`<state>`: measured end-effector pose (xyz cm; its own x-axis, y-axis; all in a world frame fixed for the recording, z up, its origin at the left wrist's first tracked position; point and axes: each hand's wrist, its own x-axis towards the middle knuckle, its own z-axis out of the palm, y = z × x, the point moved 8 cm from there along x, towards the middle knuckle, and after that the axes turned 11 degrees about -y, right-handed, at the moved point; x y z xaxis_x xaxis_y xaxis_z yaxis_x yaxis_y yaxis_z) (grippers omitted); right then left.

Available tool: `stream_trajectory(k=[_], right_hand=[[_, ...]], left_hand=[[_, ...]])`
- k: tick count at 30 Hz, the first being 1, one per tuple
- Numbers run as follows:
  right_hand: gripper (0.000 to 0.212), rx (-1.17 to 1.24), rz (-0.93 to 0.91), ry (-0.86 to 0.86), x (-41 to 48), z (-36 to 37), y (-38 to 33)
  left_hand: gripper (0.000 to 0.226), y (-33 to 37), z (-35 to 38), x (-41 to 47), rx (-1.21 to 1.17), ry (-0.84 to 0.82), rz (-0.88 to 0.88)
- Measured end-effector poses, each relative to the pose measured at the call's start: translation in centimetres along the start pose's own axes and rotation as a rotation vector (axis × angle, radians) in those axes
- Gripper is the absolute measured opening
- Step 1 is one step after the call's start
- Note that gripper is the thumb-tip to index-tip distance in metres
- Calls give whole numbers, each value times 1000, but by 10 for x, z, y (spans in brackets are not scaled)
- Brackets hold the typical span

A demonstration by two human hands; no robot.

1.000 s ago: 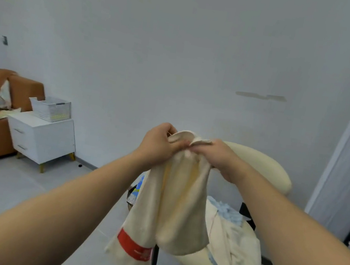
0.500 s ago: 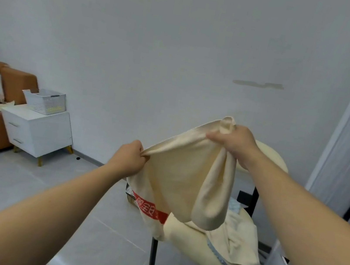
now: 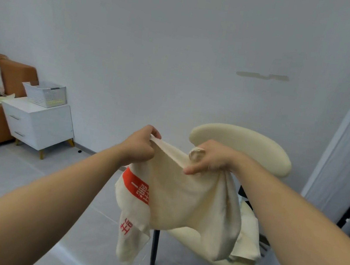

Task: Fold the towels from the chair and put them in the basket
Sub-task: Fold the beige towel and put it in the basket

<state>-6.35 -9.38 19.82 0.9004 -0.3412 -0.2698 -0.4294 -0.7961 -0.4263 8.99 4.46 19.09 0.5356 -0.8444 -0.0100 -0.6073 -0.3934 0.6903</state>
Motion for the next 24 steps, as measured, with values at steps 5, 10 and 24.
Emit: stream_trajectory(k=[5, 10, 24], right_hand=[[19, 130, 130, 179, -4, -11, 11], [10, 688, 184, 440, -11, -22, 49], [30, 1245, 418, 158, 1, 28, 94]], left_hand=[[17, -20, -4, 6, 373, 17, -27], [17, -57, -10, 11, 515, 1, -153], [33, -36, -10, 14, -557, 212, -88]])
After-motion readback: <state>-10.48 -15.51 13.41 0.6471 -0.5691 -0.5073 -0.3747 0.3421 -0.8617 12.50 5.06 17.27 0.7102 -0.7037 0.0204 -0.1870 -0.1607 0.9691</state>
